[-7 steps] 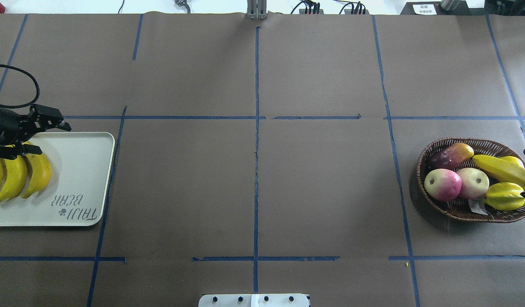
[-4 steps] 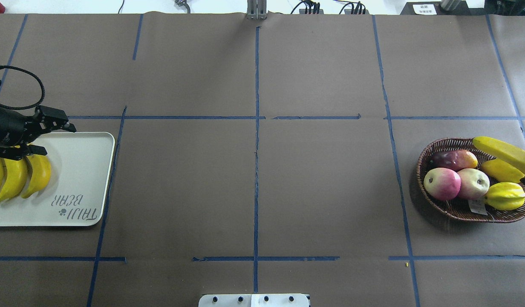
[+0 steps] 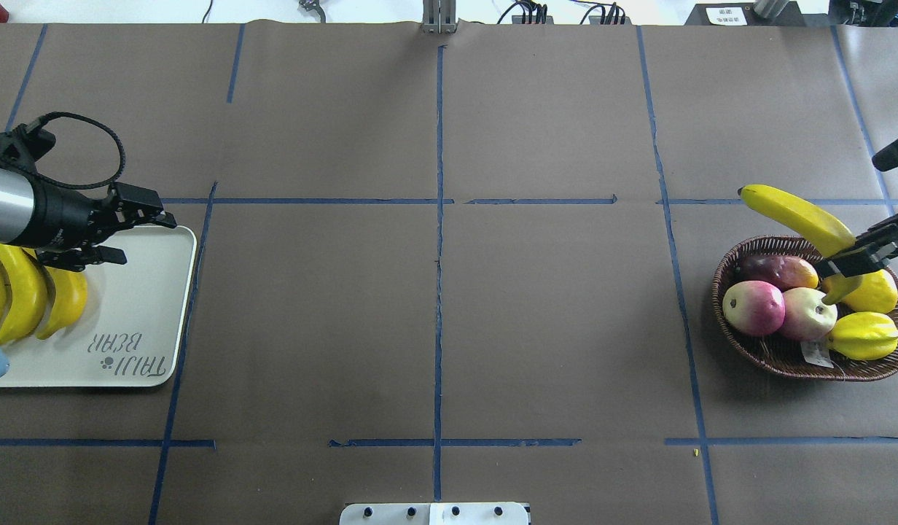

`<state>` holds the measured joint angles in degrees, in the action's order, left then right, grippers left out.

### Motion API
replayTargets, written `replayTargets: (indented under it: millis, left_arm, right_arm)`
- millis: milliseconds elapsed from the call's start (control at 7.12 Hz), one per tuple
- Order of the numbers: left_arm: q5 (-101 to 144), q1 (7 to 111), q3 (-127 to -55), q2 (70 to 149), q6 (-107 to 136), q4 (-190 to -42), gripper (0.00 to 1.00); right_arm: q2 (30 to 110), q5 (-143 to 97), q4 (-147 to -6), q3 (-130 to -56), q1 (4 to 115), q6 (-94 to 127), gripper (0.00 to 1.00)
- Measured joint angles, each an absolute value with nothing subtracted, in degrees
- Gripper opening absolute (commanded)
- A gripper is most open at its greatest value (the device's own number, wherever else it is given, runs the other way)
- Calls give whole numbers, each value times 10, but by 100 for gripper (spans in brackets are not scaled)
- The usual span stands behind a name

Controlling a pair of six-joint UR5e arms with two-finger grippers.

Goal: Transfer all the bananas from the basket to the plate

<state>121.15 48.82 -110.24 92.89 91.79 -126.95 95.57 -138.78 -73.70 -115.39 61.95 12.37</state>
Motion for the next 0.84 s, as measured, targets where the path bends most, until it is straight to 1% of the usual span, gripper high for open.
replayTargets:
  millis: [562,843]
  left_arm:
    - [1211,435,-1091,1042,1031,-1281,100]
    - [1212,428,-1087,1089,1107,-1283,100]
  right_arm:
    - [744,-1320,-732,-1116,460,392,1]
    - [661,-1279,-732,-1091,412,494,1]
